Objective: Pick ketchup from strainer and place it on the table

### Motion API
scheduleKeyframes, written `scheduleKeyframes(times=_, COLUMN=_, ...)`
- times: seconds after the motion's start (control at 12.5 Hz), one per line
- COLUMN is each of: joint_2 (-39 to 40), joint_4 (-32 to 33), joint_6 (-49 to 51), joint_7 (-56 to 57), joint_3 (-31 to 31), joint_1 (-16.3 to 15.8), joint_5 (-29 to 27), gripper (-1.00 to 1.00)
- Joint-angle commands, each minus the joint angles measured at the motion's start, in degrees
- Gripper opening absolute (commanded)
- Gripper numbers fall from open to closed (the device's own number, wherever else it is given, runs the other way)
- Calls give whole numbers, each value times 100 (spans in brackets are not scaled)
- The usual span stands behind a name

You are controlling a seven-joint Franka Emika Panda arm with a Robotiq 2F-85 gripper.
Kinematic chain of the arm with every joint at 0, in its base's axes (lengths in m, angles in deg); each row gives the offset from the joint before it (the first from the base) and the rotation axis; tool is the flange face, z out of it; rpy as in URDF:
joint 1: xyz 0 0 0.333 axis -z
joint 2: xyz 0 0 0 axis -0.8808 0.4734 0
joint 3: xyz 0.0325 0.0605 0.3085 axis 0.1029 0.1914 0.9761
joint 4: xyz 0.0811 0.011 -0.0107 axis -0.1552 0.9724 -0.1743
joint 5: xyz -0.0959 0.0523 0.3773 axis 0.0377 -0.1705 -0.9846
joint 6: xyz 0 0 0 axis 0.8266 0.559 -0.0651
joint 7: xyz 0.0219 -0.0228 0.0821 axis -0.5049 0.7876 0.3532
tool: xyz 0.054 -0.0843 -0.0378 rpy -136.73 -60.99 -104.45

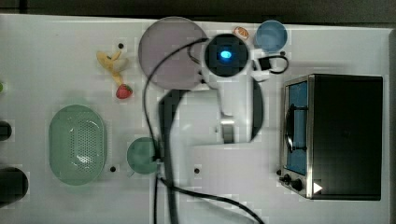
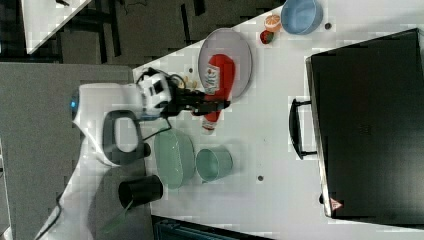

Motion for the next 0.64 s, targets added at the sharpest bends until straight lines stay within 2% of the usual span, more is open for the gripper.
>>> scheduleKeyframes(times=0.08, joint_2=-263, joint_4=702, joint_6=-702, joint_7=668, joint_3=230, joint_1=-134, joint_5=-23, gripper=21)
scheduleKeyframes(times=0.32, joint_2=-245, joint_4=1436, joint_6=-1329, joint_7=668, joint_3=206, joint_1=-26, joint_5=-23, gripper=21)
scheduleKeyframes(times=0.64, joint_2=15, joint_4=1882, joint_6=-1454, joint_7=660, joint_3=148, joint_1=12, joint_5=-24, gripper=21)
